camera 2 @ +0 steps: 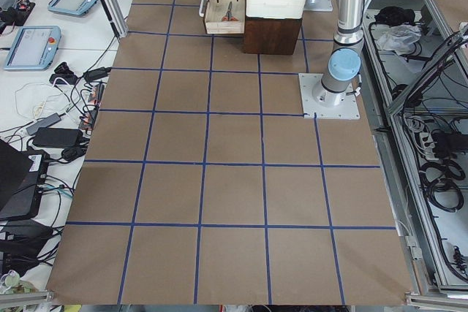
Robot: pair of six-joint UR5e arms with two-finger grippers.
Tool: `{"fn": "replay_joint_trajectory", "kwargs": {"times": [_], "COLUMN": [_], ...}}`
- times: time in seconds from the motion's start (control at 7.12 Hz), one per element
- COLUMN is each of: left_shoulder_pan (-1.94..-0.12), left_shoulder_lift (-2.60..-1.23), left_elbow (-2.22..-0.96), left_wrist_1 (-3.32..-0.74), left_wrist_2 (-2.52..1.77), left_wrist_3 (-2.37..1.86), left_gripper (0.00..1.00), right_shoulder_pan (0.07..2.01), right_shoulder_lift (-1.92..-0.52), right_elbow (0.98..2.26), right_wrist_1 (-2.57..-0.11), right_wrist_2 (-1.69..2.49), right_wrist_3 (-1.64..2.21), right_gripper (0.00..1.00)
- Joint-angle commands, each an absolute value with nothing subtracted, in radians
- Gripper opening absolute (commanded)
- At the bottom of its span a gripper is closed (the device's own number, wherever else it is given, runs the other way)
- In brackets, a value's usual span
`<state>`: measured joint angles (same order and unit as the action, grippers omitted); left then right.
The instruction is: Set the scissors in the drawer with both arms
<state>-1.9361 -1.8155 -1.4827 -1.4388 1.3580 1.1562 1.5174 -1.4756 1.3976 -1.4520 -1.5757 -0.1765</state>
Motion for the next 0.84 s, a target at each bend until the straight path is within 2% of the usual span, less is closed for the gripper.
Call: {"fn": "replay_joint_trajectory", "kwargs": {"times": [0.0,0.28,0.42,0.7], "left_shoulder_pan": [-1.799,-1.628,-1.565,-1.557], "left_shoulder_lift": [-1.705,-1.617,-1.593,-1.557], "left_elbow": [-1.411,-1.419,-1.443,-1.480], "left_wrist_1": [-1.593,-1.662,-1.666,-1.666], "left_wrist_2": [1.358,1.364,1.368,1.515], "left_wrist_3": [1.127,1.096,0.886,0.453], "left_gripper": [1.00,1.00,1.00,1.00], "right_shoulder_pan": [1.517,1.520,1.520,1.520], "right_shoulder_lift": [-1.483,-1.488,-1.488,-1.489], "right_elbow": [1.399,1.399,1.399,1.399], "right_wrist_1": [-1.447,-1.453,-1.454,-1.454], "right_wrist_2": [-1.575,-1.574,-1.575,-1.577], "right_wrist_3": [-0.163,-0.161,-0.161,-0.119], "right_gripper": [1.00,1.00,1.00,1.00]}}
